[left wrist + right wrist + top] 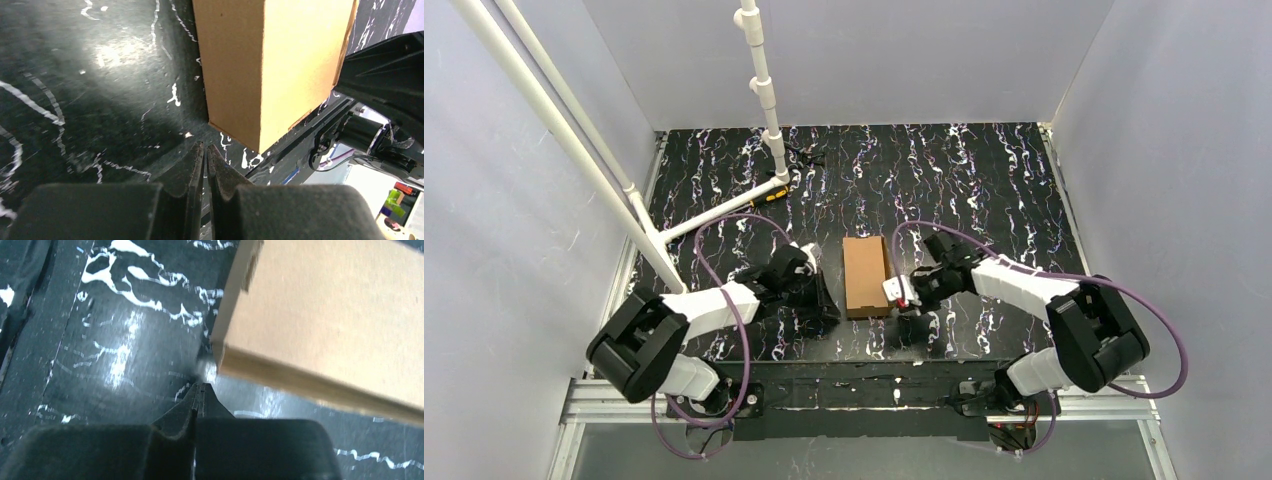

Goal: Fold the paper box

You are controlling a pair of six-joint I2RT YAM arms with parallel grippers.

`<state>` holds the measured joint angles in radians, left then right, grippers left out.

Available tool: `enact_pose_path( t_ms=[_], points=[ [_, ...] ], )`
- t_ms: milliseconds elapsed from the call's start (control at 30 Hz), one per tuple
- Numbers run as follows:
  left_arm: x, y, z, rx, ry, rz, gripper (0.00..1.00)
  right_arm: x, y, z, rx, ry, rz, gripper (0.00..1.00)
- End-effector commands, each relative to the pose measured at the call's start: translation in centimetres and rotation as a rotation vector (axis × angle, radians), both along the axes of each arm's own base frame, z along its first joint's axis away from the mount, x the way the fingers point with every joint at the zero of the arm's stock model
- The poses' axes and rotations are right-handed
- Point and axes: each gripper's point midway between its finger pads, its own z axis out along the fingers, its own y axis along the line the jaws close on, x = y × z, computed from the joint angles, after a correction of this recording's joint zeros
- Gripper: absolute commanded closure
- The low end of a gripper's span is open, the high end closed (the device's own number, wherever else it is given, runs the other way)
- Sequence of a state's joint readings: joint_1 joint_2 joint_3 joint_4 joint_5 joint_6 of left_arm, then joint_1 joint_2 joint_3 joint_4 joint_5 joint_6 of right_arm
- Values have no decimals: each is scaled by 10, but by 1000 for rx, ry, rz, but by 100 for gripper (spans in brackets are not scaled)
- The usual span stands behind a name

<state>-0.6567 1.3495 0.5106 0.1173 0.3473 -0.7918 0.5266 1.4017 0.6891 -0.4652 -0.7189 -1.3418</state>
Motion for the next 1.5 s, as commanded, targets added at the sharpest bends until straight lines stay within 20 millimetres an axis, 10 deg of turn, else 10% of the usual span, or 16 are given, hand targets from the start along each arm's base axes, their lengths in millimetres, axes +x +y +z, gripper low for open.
enact_pose_path(
  t_ms=[0,233,400,633,800,1100,1467],
  points=[
    [9,-31,11,-44,-29,-40,95,0,36,-1,8,-59,39,99],
    [16,-52,6,-26,-28,-67,95,21,42,0,-52,-141,-70,99],
    [11,-39,1,-2,-43,-46,95,-4,-1,-4,-166,-95,142,97],
    [9,-23,-8,37,-47,-1,95,48,-46,3,-205,-82,-120,99],
    [17,-28,-11,49,-39,2,95,65,-25,1,-158,-79,-224,99],
    [33,-74,16,-43,-53,-86,95,30,49,2,-80,-1,-109,99],
    [31,-14,-6,49,-50,46,94,94,-15,16,-119,-54,-392,99]
  ],
)
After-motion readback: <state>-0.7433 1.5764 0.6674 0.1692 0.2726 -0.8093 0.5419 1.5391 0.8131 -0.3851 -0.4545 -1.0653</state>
